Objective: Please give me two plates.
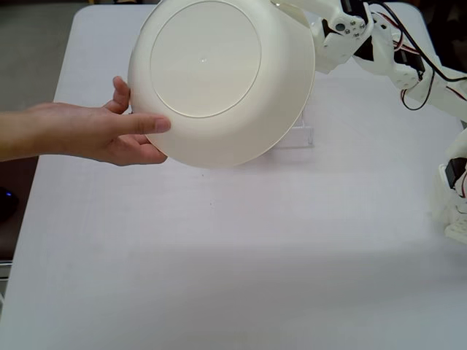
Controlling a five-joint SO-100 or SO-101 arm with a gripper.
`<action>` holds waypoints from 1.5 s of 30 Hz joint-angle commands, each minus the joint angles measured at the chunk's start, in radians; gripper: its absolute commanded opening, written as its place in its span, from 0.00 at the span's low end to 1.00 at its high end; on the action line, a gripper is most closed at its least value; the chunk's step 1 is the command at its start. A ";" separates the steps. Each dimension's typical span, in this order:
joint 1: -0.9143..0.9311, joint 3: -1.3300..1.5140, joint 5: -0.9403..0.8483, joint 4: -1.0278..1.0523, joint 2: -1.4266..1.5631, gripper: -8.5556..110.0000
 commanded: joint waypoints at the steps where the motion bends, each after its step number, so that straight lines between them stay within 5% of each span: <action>1: -0.006 -0.015 -0.012 -0.034 0.017 0.07; 4: -0.005 -0.012 -0.038 -0.012 0.017 0.07; 8: -0.003 -0.011 -0.094 0.049 0.017 0.27; 12: -0.003 -0.011 -0.130 0.161 0.028 0.37; 24: 0.064 -0.011 -0.222 0.580 0.140 0.42; 30: 0.117 -0.011 -0.267 0.811 0.202 0.34; 36: 0.233 0.067 -0.276 0.943 0.241 0.07; 45: 0.430 0.258 -0.471 0.946 0.275 0.08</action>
